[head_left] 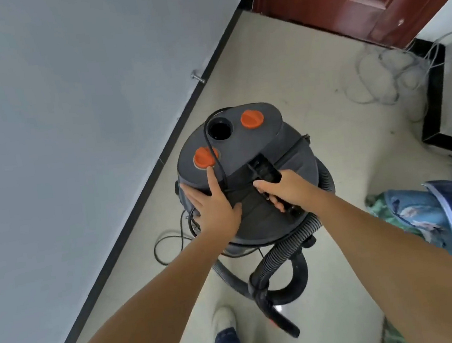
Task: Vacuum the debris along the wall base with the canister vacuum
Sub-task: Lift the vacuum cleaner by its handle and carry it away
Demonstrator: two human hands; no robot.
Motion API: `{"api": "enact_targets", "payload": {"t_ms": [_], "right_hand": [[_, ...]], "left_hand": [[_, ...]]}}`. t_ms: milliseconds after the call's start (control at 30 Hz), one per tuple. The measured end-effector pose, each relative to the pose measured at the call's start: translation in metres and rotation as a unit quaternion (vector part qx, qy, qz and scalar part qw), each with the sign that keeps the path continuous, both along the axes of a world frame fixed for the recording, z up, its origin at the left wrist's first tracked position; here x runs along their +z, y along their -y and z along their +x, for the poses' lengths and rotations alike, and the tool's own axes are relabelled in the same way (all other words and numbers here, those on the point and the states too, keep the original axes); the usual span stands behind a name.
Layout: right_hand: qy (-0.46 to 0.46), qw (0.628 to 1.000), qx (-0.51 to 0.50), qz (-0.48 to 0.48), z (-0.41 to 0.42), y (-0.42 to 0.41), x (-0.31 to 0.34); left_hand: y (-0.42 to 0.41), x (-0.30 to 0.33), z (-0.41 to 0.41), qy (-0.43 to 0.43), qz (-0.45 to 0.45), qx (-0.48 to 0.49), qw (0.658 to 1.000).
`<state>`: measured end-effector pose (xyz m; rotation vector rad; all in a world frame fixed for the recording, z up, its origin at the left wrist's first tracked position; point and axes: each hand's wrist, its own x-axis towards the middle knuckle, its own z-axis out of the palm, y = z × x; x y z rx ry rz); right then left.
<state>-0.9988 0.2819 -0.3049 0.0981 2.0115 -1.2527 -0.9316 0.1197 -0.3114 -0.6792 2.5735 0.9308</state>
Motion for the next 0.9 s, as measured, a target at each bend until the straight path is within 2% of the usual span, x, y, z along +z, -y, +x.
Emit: {"api": "enact_targets", "payload": {"t_ms": [100,333,500,700,800,900], "right_hand": [[-0.012,0.999,0.037,0.016,-0.046,-0.008,0.002],[-0.022,0.995,0.095,-0.025,-0.142,-0.021,0.000],[-0.090,0.984,0.151,0.000,-0.200,-0.029,-0.002],[-0.109,0.971,0.209,0.047,-0.265,-0.045,0.000],[-0.101,0.969,0.222,0.051,-0.297,-0.054,0.003],[-0.092,0.966,0.236,0.056,-0.319,-0.063,0.005]], "left_hand": [[-0.005,0.004,-0.032,-0.044,0.052,0.025,0.997],[0.002,0.017,-0.099,-0.125,0.165,0.203,0.957],[0.019,0.026,-0.165,-0.017,0.146,0.255,0.956],[0.013,0.013,-0.226,0.043,0.226,0.351,0.908],[0.012,0.004,-0.246,0.054,0.233,0.324,0.915],[0.007,-0.001,-0.260,0.057,0.201,0.293,0.933]]}}
